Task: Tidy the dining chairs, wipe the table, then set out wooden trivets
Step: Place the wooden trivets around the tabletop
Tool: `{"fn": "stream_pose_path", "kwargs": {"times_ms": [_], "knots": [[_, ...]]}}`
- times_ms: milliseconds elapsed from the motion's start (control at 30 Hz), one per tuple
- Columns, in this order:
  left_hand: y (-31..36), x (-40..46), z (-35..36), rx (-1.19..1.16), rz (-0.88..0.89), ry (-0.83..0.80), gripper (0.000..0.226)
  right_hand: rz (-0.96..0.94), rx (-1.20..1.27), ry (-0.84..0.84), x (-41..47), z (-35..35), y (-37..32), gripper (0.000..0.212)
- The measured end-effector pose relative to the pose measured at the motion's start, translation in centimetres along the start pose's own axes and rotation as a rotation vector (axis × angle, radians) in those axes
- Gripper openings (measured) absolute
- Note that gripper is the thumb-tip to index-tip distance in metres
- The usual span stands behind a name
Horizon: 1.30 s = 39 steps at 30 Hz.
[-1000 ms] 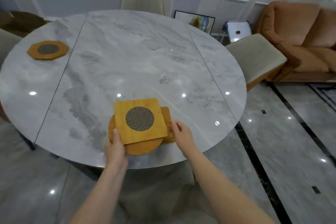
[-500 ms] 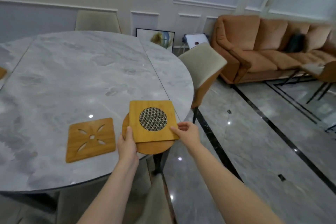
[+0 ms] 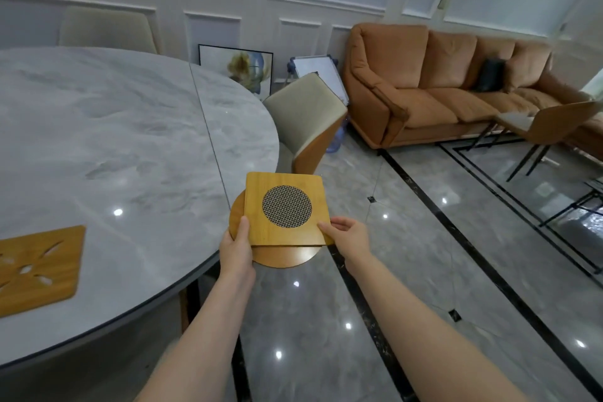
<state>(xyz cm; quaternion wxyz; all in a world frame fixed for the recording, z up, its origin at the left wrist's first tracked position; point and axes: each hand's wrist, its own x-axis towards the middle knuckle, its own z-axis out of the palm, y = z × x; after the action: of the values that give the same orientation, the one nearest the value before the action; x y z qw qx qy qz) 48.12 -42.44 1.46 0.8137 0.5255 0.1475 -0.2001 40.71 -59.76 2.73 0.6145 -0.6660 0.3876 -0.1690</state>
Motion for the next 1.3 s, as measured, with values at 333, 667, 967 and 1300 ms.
{"fn": "stream_pose_path", "kwargs": {"times_ms": [333, 667, 967, 1300], "knots": [[-0.3, 10.1, 12.1, -0.066, 0.035, 0.006, 0.018, -0.009, 0.022, -0.055, 15.1, -2.1, -4.5, 0.03], [2.2, 22.1, 26.9, -0.092, 0.059, 0.03, 0.038, -0.064, 0.014, -0.09, 33.4, -3.9, -12.7, 0.028], [0.9, 34.6, 39.6, -0.167, 0.105, 0.185, 0.052, -0.073, 0.02, -0.231, 52.2, -4.6, -16.5, 0.027], [3.6, 43.4, 47.3, -0.248, 0.257, 0.403, 0.047, 0.023, -0.059, -0.623, 67.8, -0.3, -22.9, 0.026]]}}
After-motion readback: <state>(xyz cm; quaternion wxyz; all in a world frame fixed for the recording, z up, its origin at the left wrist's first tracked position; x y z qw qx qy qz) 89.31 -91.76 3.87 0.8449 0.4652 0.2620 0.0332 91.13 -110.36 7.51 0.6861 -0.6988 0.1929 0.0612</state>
